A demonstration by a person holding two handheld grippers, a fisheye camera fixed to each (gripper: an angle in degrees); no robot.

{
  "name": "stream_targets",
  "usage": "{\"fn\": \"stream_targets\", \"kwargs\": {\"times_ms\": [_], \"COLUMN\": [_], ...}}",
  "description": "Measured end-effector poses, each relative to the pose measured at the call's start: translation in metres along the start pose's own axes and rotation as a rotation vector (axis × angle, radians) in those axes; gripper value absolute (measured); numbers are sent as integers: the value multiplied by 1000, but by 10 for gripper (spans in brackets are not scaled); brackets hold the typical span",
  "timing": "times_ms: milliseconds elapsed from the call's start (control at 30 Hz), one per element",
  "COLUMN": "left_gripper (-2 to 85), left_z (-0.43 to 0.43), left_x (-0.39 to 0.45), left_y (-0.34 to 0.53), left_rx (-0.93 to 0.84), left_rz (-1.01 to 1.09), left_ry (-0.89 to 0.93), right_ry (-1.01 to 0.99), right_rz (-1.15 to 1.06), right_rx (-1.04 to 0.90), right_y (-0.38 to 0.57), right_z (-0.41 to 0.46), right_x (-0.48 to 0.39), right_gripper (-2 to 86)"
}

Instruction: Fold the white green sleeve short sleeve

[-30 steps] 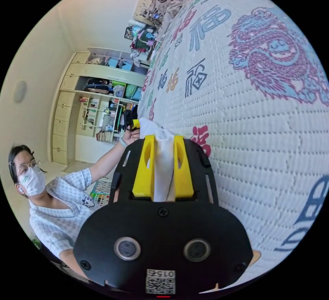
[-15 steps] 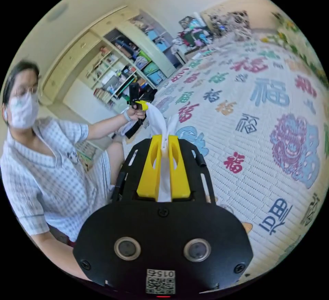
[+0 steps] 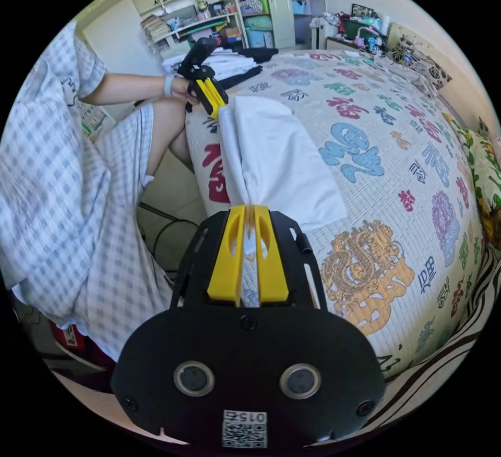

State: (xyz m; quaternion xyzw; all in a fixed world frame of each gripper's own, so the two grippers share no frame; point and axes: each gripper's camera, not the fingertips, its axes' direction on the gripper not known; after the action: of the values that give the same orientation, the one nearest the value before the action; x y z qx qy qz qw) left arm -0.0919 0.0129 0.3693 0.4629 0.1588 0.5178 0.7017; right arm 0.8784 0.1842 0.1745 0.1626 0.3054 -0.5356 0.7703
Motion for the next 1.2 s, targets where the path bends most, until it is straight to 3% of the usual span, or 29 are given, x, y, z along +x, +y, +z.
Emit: {"fn": "stream_targets", "kwargs": {"times_ms": [133,267,400,467,567,733,967,1200], "left_gripper": [69,105,87,21,1,-5,-4,13], "left_z": [-17,-15,29,37,19,23,72,45], "left_x": [1,-1,-21,-20,3,26,18,40], "left_y": [8,2,-9,-13,-16,-5,26,1], "left_rx": [106,275,214,280,299,264,185,191], "left_rz": [-187,-416,-562,-558,-505,-488,-657,-569], "left_ry": [7,50,105,181,57,84,31,-61], "right_ry": [42,114,107,155,134,111,140,116], "right_rz": [52,136,90,80,88,97,136,199], "right_rx": [-7,61,-67,-137,-82,-74,-145,-96], "right_y": [0,-4,-19,-25,-26,-20,-20,-18], "right_z": [-2,-11,19,34,22,20,54,31], "right_x": [-22,-30,-40,-47,-54,-69,-80,-77], "right_gripper": [14,73,83,59,11,-2,-3,1]}}
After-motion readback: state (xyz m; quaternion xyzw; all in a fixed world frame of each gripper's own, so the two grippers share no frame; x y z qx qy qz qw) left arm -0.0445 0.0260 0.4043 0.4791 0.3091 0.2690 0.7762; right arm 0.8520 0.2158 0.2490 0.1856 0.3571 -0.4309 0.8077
